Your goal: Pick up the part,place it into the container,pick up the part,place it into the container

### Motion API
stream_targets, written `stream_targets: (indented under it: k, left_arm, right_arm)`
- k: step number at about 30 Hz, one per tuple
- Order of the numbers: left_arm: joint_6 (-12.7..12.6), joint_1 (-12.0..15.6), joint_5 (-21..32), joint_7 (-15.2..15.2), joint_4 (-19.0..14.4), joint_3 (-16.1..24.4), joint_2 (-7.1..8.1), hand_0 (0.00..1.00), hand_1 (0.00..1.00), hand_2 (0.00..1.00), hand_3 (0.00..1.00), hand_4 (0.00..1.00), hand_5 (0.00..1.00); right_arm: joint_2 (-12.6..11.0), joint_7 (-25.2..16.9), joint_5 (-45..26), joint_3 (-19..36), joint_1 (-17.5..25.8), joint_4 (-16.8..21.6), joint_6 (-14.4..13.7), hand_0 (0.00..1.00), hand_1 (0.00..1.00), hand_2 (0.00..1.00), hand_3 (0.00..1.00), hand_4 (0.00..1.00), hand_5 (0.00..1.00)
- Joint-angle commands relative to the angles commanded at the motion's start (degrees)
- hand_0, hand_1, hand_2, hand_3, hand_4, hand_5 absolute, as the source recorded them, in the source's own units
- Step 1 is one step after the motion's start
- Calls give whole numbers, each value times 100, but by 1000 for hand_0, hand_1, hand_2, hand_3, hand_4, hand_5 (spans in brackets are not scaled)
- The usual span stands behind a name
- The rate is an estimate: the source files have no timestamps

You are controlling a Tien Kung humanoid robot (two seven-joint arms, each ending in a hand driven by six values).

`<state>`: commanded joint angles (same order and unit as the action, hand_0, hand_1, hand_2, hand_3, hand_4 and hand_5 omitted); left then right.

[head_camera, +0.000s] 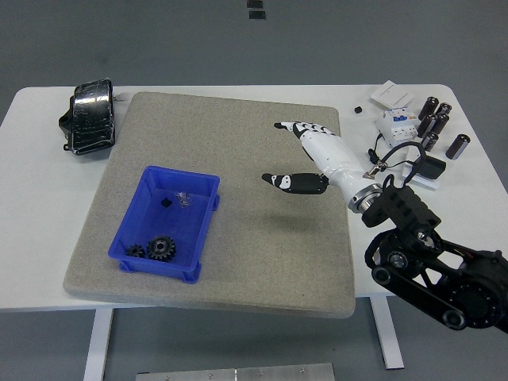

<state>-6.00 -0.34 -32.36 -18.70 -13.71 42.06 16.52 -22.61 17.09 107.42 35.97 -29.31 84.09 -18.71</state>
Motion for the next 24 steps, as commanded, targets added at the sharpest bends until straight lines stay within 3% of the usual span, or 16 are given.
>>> stream_targets:
  k: [11, 24]
  left_arm:
    - [-3, -23, 29, 12, 1, -26, 13, 682, 660, 647, 569, 719, 357]
    - [3, -21, -3, 16, -1, -35, 28, 681, 661, 647, 569, 716, 354]
  right_arm:
    - [-68, 300, 1414, -1037, -301, -544, 240, 961, 952, 928, 917, 891, 479]
    - [0, 327, 1377, -1844, -649, -1028, 329, 963, 956, 934, 931, 903, 476]
